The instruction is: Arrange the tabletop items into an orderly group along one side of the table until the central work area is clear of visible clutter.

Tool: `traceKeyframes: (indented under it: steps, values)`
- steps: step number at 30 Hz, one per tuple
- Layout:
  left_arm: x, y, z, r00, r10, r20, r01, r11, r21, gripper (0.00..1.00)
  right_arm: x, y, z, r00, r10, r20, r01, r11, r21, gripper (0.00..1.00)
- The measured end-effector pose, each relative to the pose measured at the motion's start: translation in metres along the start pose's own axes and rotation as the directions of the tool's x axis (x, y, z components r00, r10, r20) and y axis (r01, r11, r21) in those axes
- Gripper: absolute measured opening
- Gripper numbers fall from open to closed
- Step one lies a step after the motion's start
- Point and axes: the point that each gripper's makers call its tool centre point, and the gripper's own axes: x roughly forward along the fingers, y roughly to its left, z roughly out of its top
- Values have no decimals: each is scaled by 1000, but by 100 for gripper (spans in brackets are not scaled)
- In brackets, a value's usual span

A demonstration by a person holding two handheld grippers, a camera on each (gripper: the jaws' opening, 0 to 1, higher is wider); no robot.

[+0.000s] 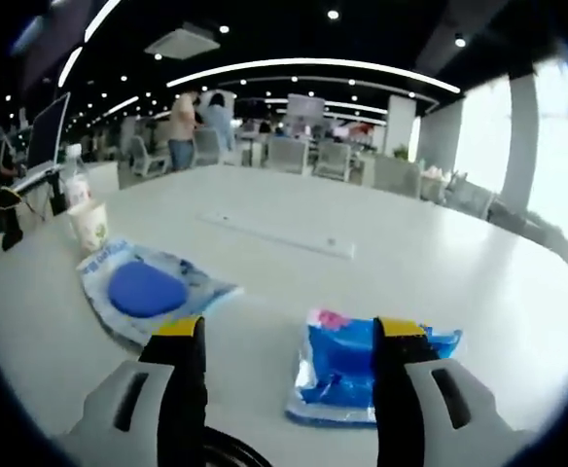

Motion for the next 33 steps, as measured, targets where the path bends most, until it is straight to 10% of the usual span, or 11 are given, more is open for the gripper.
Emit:
traceKeyframes:
  steps: [33]
  values:
    - [-25,12,-3,1000,11,0,-11,999,-51,94,10,-17,-14,986,-148,-71,154,983,101,1]
